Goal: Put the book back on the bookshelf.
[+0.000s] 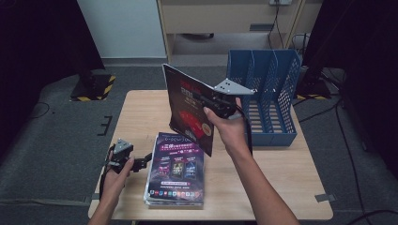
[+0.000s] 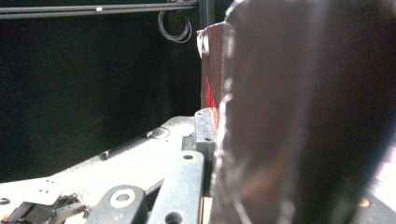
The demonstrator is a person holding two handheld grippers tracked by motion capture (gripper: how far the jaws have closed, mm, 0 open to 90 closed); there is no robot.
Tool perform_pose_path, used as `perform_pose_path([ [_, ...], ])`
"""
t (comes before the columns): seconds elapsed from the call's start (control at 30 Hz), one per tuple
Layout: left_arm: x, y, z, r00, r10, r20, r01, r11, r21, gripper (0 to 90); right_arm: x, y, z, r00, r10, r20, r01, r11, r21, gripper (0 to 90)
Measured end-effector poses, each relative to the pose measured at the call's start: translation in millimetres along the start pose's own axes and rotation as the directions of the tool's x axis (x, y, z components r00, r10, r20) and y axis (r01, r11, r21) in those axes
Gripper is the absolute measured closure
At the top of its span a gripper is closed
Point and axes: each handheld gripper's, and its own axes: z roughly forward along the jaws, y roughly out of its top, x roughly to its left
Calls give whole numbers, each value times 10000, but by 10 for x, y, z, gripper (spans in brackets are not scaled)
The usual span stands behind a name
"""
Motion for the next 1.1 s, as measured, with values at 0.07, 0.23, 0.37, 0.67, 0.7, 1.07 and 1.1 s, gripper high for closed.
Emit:
perform_pose_path([
  [0.07, 15, -14, 13, 9998, -178, 22, 178, 9998, -11, 50, -3, 13, -3, 10000, 76, 49, -76, 10000, -14, 870],
  [0.23, 32, -12, 1, 9997, -246, -39, 246, 9997, -95, 51, 15, 74, -37, 9997, 94, 222, -91, 9999, -98, 870],
  [0.37, 49, -16, -12, 9996, -266, -93, 266, 9996, -72, 51, 6, 87, -43, 9994, 237, 264, -231, 9995, -208, 870],
  [0.67, 72, -30, -17, 9994, -320, -121, 320, 9995, 16, 54, -30, 120, -127, 9984, 219, 512, -207, 9995, -222, 870],
  [0.7, 74, -31, -12, 9993, -349, -107, 350, 9994, 44, 54, -32, 127, -147, 9980, 252, 575, -243, 9995, -176, 869],
  [1.07, 109, -35, -1, 9990, -404, -170, 406, 9991, 123, 57, -111, 248, -283, 9946, 517, 904, -486, 9982, -364, 870],
  [1.1, 110, -41, -2, 9989, -434, -187, 437, 9989, 152, 57, -122, 262, -299, 9939, 540, 960, -503, 9979, -407, 870],
])
